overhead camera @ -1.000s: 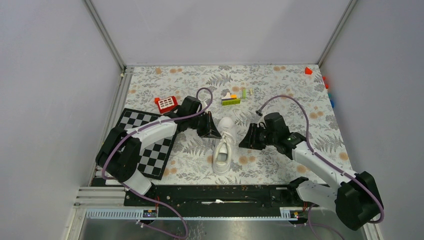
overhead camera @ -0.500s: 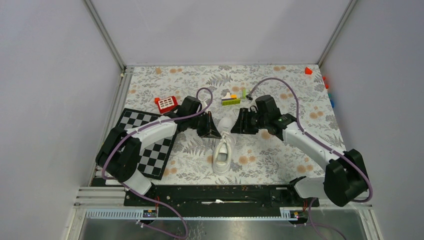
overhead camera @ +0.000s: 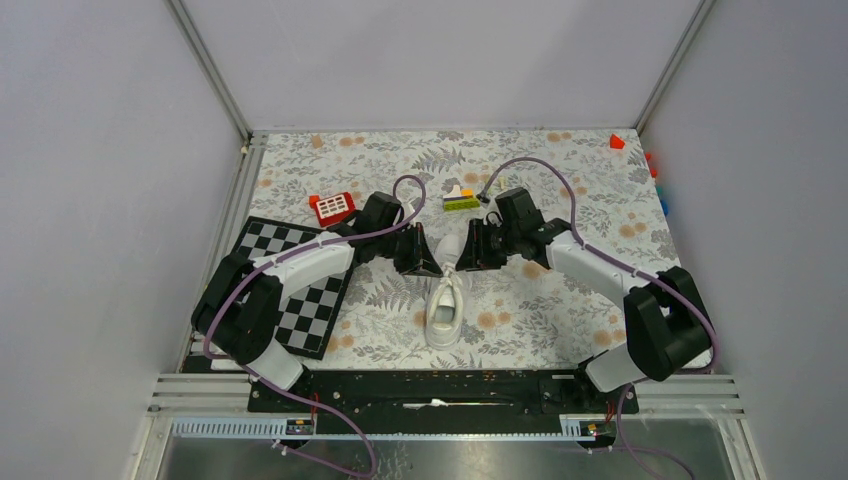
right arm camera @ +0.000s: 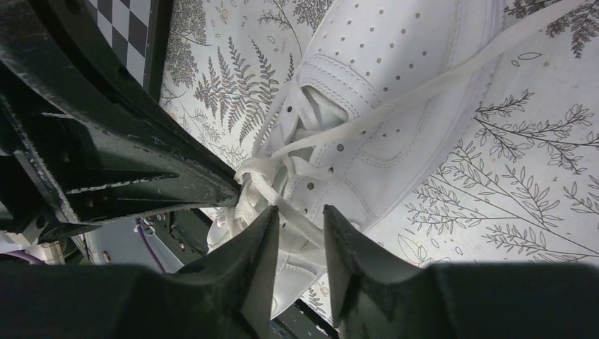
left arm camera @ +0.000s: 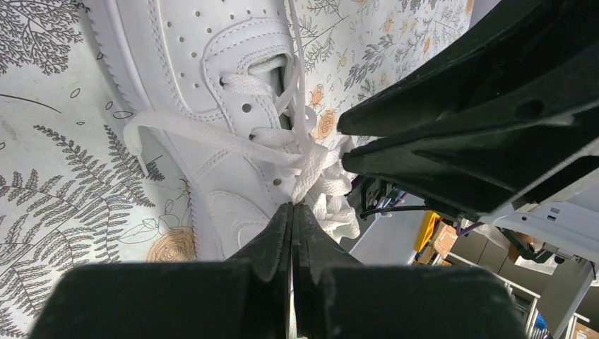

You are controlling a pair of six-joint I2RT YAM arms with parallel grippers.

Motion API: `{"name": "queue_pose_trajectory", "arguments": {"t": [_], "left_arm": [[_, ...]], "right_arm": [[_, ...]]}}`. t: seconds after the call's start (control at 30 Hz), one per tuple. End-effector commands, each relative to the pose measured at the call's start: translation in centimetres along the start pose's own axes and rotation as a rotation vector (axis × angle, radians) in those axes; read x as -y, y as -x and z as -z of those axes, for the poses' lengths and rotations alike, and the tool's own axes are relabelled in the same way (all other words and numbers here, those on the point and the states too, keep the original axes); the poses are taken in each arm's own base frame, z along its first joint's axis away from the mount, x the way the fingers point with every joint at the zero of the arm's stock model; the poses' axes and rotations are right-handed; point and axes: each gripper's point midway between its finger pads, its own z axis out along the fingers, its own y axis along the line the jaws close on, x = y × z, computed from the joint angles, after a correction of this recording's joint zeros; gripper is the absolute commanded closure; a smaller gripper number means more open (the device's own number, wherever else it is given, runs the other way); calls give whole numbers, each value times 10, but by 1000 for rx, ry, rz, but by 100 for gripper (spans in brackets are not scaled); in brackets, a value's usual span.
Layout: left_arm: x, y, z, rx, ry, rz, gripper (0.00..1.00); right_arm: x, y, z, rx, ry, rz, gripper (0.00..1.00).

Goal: Tie the shoes
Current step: Cross the shoelace with the shoelace.

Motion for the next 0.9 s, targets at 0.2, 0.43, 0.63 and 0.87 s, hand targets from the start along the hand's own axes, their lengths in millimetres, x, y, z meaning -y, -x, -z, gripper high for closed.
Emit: {"name": "queue_pose_trajectory", "arguments": {"t": [0.2,0.43,0.63,0.87], "left_arm": [[12,5,6,2,-28,-36,100],[11,4,7,5,-26,-38,100],[11,3,8,4,-23,-44,100],[11,3,8,6,-23,-45,100]], "right_arm": [[-13,7,11,39,25,51,100],[15,-12,46,145,-126,33,100],[30,-42,61,176,-148,-30,100],[31,-62,63,151,-119,-53,100]]}}
